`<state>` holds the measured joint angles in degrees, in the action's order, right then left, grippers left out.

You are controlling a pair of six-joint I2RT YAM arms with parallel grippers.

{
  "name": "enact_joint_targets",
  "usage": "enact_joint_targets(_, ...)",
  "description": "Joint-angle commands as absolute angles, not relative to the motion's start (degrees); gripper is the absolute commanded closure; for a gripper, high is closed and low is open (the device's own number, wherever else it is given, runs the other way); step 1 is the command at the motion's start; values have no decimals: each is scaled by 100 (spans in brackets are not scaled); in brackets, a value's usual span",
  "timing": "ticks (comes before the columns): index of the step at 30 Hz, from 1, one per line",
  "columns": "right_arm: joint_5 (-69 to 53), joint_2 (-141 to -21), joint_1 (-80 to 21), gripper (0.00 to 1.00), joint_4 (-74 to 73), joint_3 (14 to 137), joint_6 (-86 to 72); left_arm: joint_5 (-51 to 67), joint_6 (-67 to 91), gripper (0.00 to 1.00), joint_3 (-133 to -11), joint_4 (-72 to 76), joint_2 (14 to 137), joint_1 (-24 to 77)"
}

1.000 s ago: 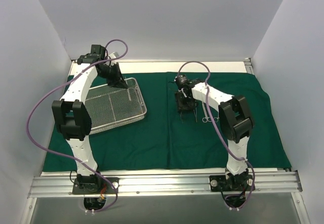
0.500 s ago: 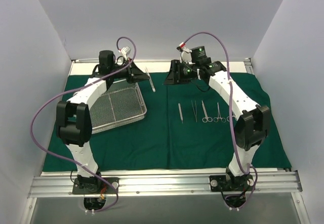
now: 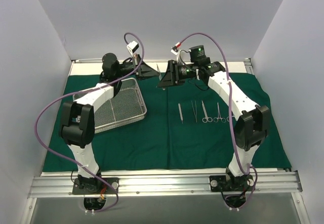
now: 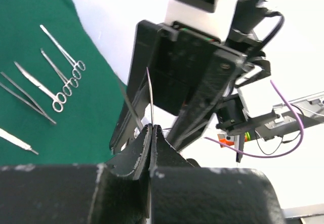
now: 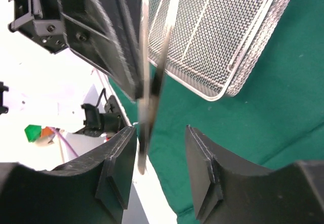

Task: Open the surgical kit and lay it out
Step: Place the medical item in the surgical kit.

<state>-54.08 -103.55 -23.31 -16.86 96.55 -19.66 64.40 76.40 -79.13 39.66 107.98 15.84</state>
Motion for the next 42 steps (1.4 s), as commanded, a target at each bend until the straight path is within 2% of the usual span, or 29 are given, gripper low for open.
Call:
enact_joint_targets(1, -5818, -10187, -2329, 60, -1547, 9572, -1968, 6583, 8094, 98, -7866, 5045, 10538, 1556)
enact_joint_targets(3, -5757, -10178, -2329, 69, -1521, 9554, -2012, 6618, 8095, 98, -7875, 5036, 10538, 1582)
enact_joint_targets(6, -5722, -10178, -2320, 98, -1555, 9554, -2021, 6627, 8060, 97, -7875, 4966, 10556, 1626)
enact_joint_targets(7, -5574, -10178, -2320, 100, -1599, 9562, -1987, 6618, 8016, 88, -7875, 4844, 10547, 1617)
enact_joint_targets(8, -5468, -10178, -2320, 100, -1782, 9606, -1934, 6575, 7720, 74, -7875, 4338, 10512, 1600)
enact_joint_targets(9, -5380, -10152, -2320, 100, -1836, 9606, -1907, 6513, 7464, 45, -7875, 3976, 10468, 1574)
enact_joint_targets(10, -5022, -10125, -2320, 100, -1915, 9606, -1881, 6330, 7131, 5, -7927, 3451, 10320, 1547)
enact_joint_targets(11, -4758, -10108, -2312, 100, -2177, 9606, -1837, 6224, 6214, 6, -8023, 2166, 10231, 1460)
enact_joint_targets(13, -4039, -10116, -2285, 100, -2442, 9528, -1776, 5664, 5121, 6, -8513, 659, 9977, 1354)
enact_joint_targets(14, -3721, -10116, -2285, 100, -2687, 9501, -1758, 5408, 4010, 6, -8751, -985, 9932, 1232)
enact_joint_targets(16, -3229, -9976, -2285, 100, -2689, 9142, -1819, 4741, 3080, 6, -9244, -2410, 9870, 1099)
enact_joint_targets(17, -2521, -9932, -2285, 100, -2855, 9036, -1915, 4041, 2467, 6, -9568, -3313, 9835, 968)
enact_joint_targets(20, -1752, -9975, -2294, 100, -3249, 8649, -1899, 2869, 1822, 6, -9808, -4417, 9625, 757)
enact_joint_targets(21, -1471, -10010, -2277, 100, -3261, 8518, -1898, 2256, 1750, 6, -9800, -4569, 9572, 573)
enact_joint_targets(24, -1065, -9993, -2241, 100, -3243, 8034, -1898, 1366, 1652, 6, -9581, -4921, 9326, 152)
enact_joint_targets(28, -941, -10116, -2267, 100, -3225, 7682, -1855, 626, 1687, 6, -9256, -5255, 9019, -359)
enact_joint_targets(34, -765, -10344, -2276, 100, -3103, 7418, -1732, 501, 1758, 6, -8930, -5291, 8816, -633)
enact_joint_targets(42, -747, -10871, -2276, 100, -2988, 7462, -1626, 676, 1758, 6, -9079, -5344, 8947, -633)
